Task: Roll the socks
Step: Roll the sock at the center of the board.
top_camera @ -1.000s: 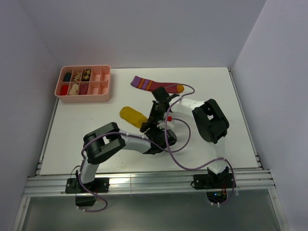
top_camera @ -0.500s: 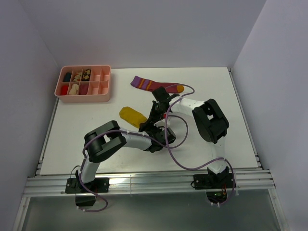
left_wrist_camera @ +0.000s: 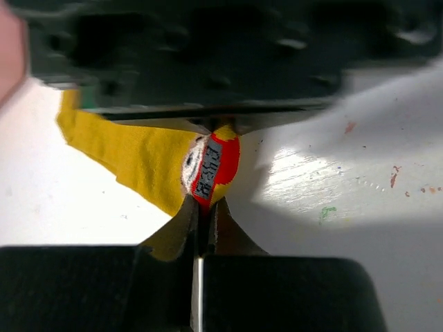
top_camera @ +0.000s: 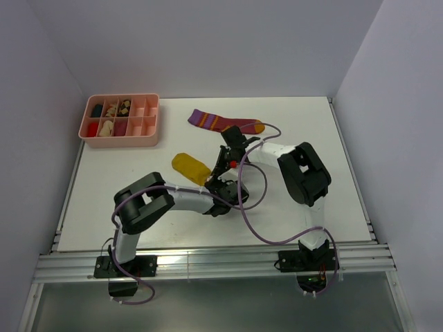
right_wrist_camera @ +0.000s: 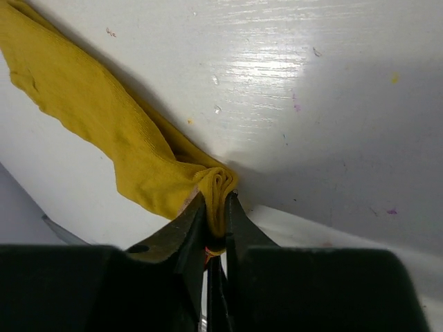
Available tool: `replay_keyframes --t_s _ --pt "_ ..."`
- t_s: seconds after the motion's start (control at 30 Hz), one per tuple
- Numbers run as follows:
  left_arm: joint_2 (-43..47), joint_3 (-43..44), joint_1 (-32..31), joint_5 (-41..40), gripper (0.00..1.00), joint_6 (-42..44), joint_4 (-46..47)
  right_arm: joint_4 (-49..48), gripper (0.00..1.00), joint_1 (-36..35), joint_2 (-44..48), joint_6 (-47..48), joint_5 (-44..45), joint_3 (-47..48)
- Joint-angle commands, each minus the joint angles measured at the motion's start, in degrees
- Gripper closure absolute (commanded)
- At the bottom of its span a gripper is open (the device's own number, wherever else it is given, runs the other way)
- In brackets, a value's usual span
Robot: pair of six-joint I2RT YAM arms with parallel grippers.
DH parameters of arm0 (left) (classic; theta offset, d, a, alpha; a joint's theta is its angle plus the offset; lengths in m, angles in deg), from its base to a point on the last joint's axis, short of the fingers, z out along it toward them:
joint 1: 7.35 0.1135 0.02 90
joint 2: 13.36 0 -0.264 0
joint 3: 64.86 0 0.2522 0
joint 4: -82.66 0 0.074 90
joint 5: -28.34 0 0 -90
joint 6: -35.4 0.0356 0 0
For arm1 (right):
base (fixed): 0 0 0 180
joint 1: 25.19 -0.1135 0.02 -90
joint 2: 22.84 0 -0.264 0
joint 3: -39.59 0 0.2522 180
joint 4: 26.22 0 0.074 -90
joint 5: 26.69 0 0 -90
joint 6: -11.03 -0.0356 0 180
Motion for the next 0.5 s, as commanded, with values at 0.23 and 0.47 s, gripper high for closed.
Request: replay_keyframes --t_s 0.23,0.47 --pt "16.0 -9.3 11.2 38.9 0.99 -10.0 1.2 -15.0 0.48 4.6 11.8 -3.3 1.8 -10.8" --pt "17.7 -13.2 25.0 65.0 0.99 -14.1 7.4 -20.3 0.34 5.4 17.4 -4.3 4.0 -17.1"
